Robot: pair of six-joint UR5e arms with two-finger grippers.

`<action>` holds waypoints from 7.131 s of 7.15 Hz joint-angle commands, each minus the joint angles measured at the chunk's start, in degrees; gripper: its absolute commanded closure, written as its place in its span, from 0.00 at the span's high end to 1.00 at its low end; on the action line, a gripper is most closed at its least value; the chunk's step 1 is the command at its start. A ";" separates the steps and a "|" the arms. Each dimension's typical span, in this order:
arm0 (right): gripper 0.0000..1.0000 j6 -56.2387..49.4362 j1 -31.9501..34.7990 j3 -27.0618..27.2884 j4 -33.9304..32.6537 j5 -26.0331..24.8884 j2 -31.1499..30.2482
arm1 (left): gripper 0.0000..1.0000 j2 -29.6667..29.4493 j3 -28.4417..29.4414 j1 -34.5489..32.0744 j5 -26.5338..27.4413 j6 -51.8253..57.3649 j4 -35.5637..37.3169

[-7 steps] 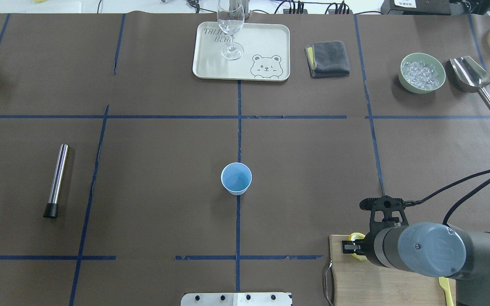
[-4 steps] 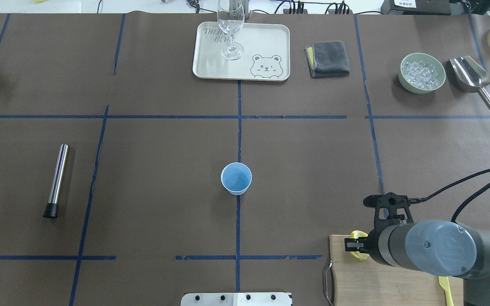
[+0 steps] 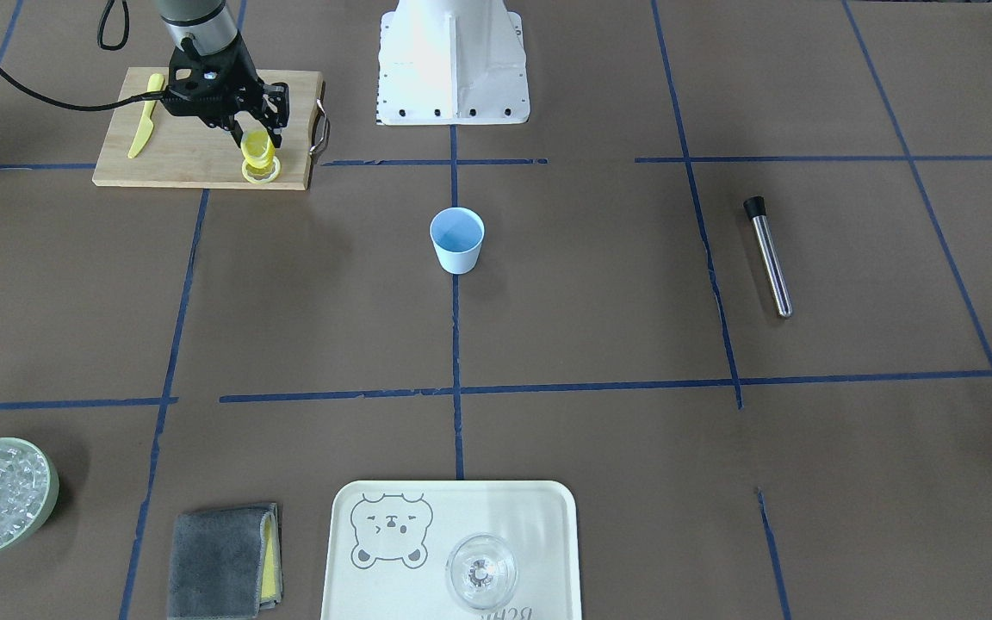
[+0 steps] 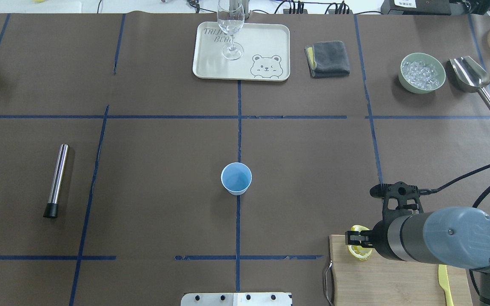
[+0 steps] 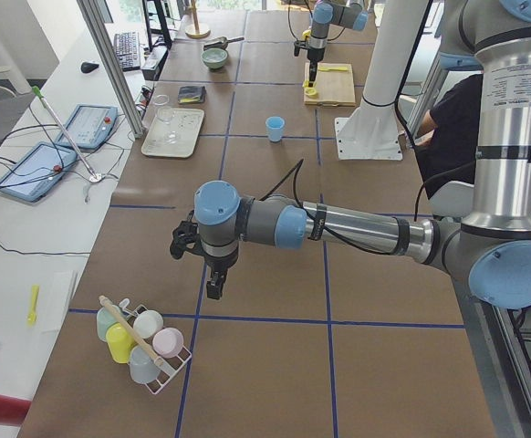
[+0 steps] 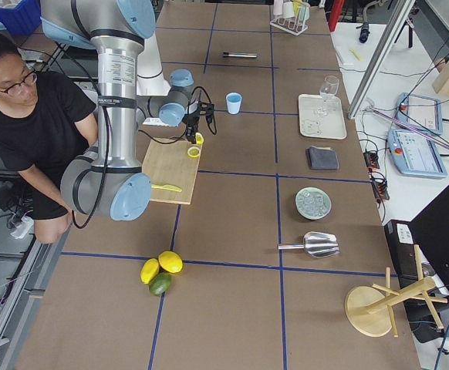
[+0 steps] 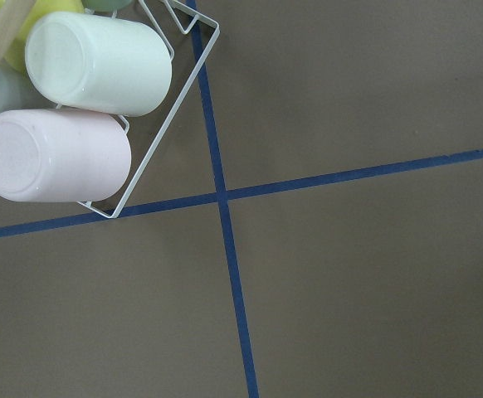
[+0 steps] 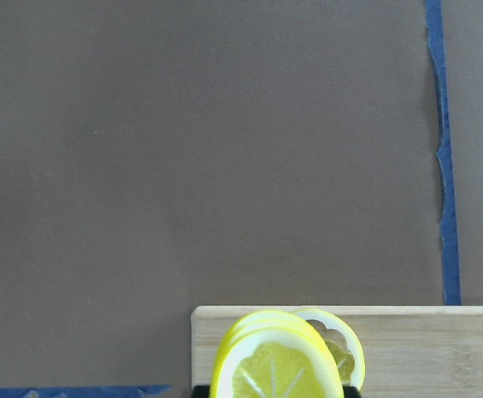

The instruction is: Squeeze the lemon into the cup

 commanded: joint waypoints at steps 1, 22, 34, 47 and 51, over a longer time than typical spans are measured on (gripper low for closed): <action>0.61 -0.04 4.60 3.56 -3.40 4.44 1.97 | 1.00 0.00 -0.22 0.00 -0.07 -0.04 0.00; 0.64 5.24 6.12 -31.58 -13.95 0.59 46.98 | 1.00 -0.09 1.63 0.09 -0.16 0.14 -0.18; 1.00 -31.80 30.78 -22.71 -14.39 14.28 28.02 | 1.00 -2.46 -15.73 7.02 0.46 -9.80 16.46; 1.00 -60.86 57.97 -22.45 -1.21 38.03 5.23 | 1.00 -15.56 8.11 33.84 -4.55 -30.89 8.10; 1.00 -60.68 58.15 -22.36 -1.12 38.12 5.50 | 1.00 -17.31 13.04 34.89 -4.47 -30.98 4.67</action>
